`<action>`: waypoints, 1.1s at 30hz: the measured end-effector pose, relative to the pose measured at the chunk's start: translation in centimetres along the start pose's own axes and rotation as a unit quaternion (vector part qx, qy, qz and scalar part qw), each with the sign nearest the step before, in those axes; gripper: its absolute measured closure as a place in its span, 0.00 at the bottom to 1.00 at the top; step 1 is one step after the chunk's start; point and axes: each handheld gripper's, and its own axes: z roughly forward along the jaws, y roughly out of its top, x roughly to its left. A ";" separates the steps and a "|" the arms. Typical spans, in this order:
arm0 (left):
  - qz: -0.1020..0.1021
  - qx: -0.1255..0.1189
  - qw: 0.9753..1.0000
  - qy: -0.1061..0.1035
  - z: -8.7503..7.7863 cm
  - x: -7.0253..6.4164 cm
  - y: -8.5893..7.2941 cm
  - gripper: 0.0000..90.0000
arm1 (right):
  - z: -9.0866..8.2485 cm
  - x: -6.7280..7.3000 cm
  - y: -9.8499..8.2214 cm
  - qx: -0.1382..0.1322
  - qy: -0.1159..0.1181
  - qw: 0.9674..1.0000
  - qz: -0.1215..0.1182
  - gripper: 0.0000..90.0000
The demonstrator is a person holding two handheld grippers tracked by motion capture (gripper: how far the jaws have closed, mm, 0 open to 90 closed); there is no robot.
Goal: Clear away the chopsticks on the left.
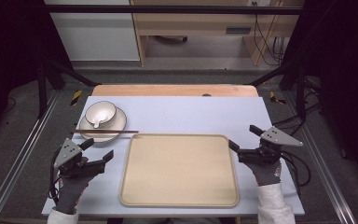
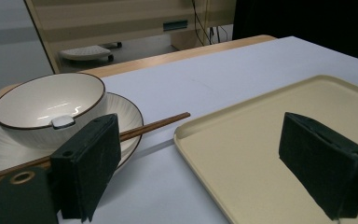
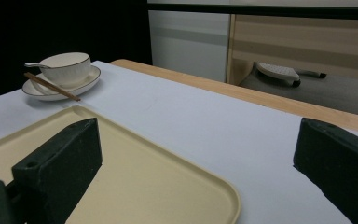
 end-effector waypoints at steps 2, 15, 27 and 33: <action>0.006 0.004 1.000 0.000 0.1 0.0 0.1 0.14 | 0.1 0.1 0.0 0.004 0.001 1.000 -0.002 0.01; 0.013 0.026 1.000 0.013 1.0 2.3 1.0 0.15 | 0.9 1.0 0.2 0.015 0.012 1.000 -0.011 0.02; 0.010 0.070 0.996 0.059 2.2 6.2 0.5 0.18 | 1.3 1.3 0.1 0.021 0.013 1.000 -0.013 0.02; 0.025 0.101 0.991 0.087 4.2 7.6 -0.2 0.21 | 1.4 1.4 0.1 0.023 0.012 1.000 -0.013 0.02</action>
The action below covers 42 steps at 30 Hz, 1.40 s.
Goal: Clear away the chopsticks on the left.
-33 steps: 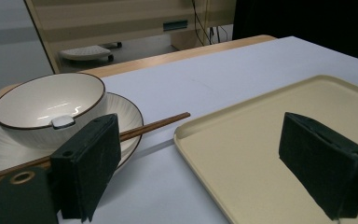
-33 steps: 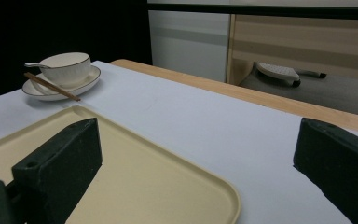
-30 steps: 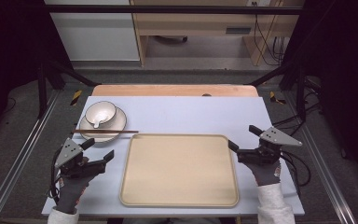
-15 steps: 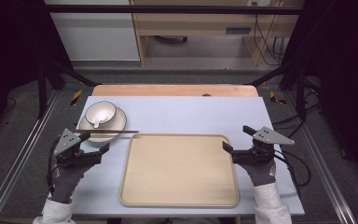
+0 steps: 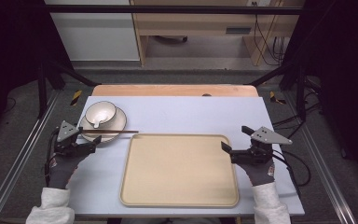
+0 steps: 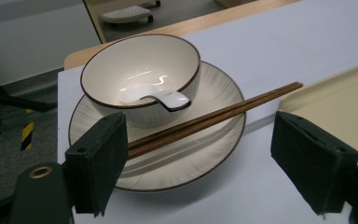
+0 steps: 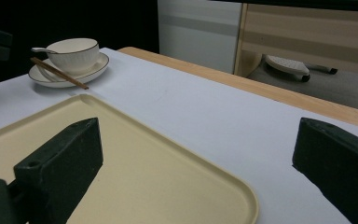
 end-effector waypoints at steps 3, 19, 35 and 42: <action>0.008 0.020 1.000 0.010 1.6 0.5 -0.4 0.24 | 0.0 0.0 0.0 0.001 -0.002 1.000 -0.002 0.02; 0.022 0.050 0.998 0.035 5.0 2.0 -1.3 0.40 | 0.6 0.1 -0.3 0.012 -0.001 1.000 -0.002 0.02; 0.045 0.070 0.996 0.032 4.8 1.5 -1.4 0.58 | 0.3 0.0 -0.1 0.008 -0.004 1.000 -0.002 0.02; 0.056 0.065 0.996 0.030 5.1 1.4 -1.4 0.56 | 0.4 0.0 -0.2 0.010 -0.003 1.000 0.000 0.02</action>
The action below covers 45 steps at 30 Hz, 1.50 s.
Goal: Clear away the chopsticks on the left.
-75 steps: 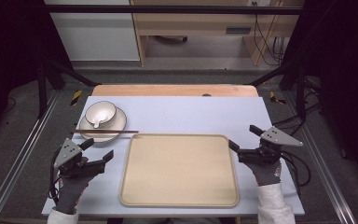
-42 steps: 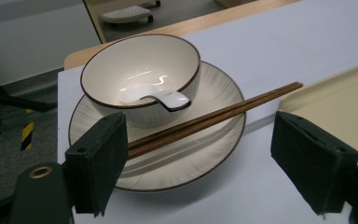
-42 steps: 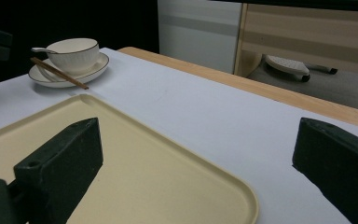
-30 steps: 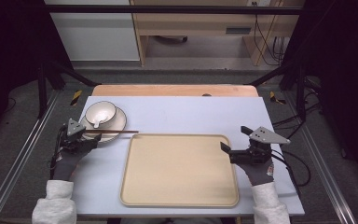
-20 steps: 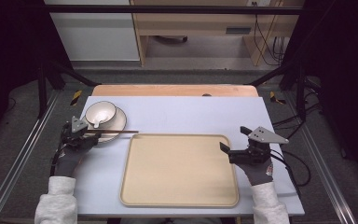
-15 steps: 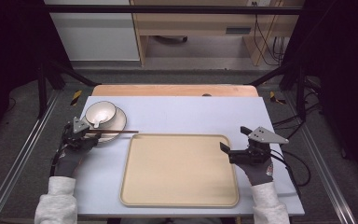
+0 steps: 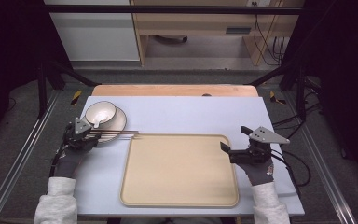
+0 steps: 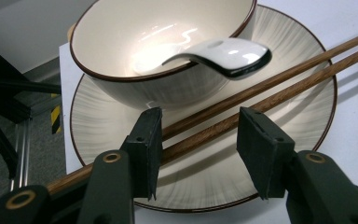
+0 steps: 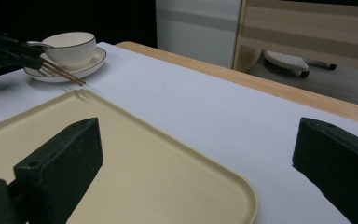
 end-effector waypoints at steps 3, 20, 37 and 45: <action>0.007 0.006 1.000 -0.002 0.0 -0.2 0.1 0.58 | 0.0 0.0 0.0 0.001 0.000 1.000 -0.002 0.02; 0.029 0.020 0.999 -0.015 -0.7 -0.6 0.4 0.72 | 0.1 0.0 -0.1 0.004 0.002 1.000 -0.001 0.02; 0.045 0.034 0.998 -0.028 -1.0 -1.3 1.0 0.85 | 0.0 0.0 -0.1 0.004 0.001 1.000 0.001 0.02; 0.060 0.036 0.997 -0.024 -0.7 -1.5 1.0 0.81 | 0.1 0.0 -0.1 0.007 0.001 1.000 0.000 0.02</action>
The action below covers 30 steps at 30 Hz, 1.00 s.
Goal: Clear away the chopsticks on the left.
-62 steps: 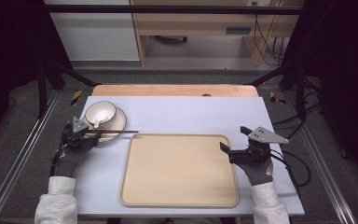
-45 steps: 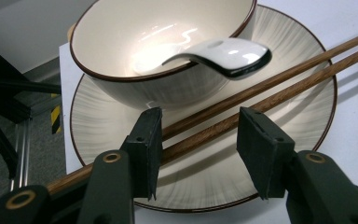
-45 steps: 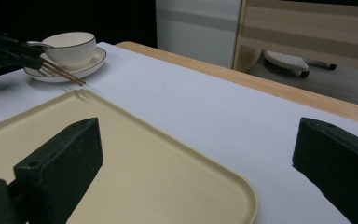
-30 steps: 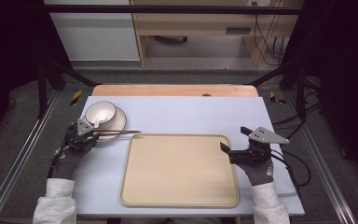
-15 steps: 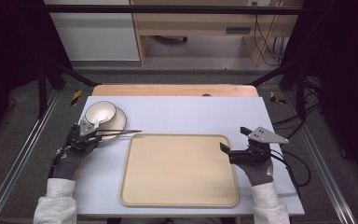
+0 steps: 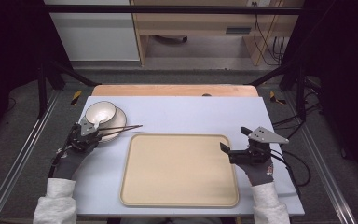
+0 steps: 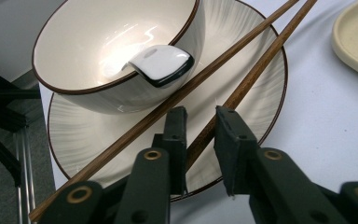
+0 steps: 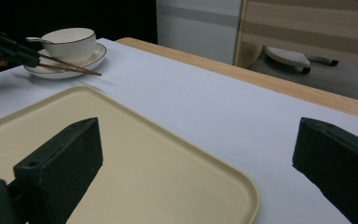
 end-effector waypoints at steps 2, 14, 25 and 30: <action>0.003 0.003 1.000 0.000 0.2 -0.1 0.0 0.79 | 0.0 0.0 0.0 0.000 0.000 1.000 0.000 0.02; -0.009 0.009 1.000 -0.014 -0.3 -0.2 0.3 0.90 | 0.0 0.0 0.0 0.000 0.000 1.000 -0.001 0.02; 0.013 0.019 1.000 -0.005 0.3 -0.4 0.2 0.84 | 0.0 0.0 0.0 0.001 0.000 1.000 0.000 0.02; 0.004 0.018 1.000 -0.015 0.1 -0.4 0.3 0.89 | 0.0 -0.1 0.0 0.000 -0.001 1.000 0.001 0.02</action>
